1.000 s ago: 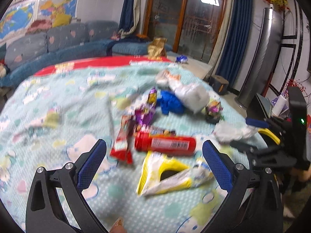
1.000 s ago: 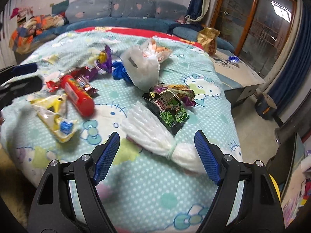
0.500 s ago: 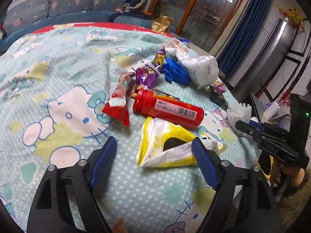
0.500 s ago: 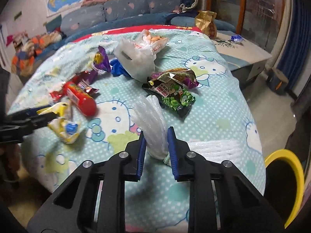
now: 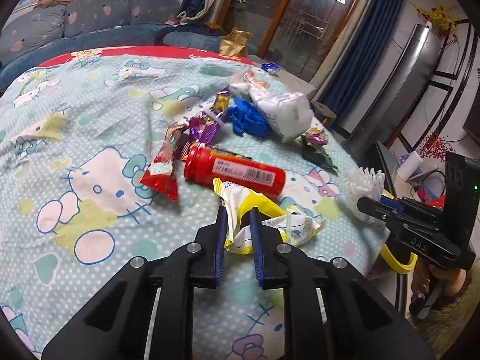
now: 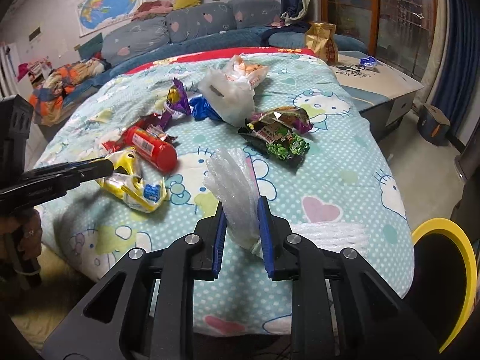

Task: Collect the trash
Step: 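Grasp the yellow snack wrapper with the left tool while the right tool grasps the white mesh net, then carry both items to the yellow bin and open both tools to drop them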

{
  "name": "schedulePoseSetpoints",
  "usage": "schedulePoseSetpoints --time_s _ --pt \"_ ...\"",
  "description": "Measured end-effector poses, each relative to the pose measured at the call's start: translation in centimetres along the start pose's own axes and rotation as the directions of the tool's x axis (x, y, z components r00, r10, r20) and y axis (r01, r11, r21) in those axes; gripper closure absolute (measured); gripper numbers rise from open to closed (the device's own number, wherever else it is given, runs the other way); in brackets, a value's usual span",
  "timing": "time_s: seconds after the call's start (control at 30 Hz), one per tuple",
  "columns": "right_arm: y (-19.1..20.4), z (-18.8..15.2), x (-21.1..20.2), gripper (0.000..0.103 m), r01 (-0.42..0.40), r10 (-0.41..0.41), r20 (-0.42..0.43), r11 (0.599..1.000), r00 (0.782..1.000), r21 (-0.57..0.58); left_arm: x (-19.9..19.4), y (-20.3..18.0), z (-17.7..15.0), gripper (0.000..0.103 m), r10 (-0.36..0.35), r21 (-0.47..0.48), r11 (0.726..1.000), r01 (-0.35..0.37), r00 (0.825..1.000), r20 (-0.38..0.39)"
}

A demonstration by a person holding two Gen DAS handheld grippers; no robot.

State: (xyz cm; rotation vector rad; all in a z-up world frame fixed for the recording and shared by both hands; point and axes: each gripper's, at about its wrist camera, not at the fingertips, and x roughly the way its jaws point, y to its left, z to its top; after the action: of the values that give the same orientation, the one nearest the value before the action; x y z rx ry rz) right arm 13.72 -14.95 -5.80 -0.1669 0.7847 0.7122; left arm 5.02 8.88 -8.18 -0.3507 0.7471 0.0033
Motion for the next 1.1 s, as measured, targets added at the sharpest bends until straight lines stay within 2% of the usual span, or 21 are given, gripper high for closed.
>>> schedulePoseSetpoints --time_s 0.2,0.4,0.73,1.1 --pt "0.0 0.5 -1.1 0.088 -0.017 0.016 0.035 1.000 0.999 0.017 -1.5 -2.0 0.5 0.094 -0.033 0.049 0.998 0.031 0.999 0.042" --pt "-0.4 1.2 -2.2 0.088 -0.033 0.031 0.073 0.999 0.997 0.034 -2.6 -4.4 1.2 0.095 -0.062 0.100 0.994 0.053 0.994 0.089" --pt "-2.2 2.0 -4.0 0.088 -0.028 0.018 0.125 0.996 0.992 0.079 -2.8 -8.2 2.6 0.095 -0.128 0.146 0.983 0.109 0.983 0.129" --pt "-5.8 1.9 -6.0 0.088 -0.008 -0.022 0.179 0.987 0.984 0.163 -1.8 -12.1 3.4 0.095 -0.174 0.209 0.967 0.143 0.975 0.137"
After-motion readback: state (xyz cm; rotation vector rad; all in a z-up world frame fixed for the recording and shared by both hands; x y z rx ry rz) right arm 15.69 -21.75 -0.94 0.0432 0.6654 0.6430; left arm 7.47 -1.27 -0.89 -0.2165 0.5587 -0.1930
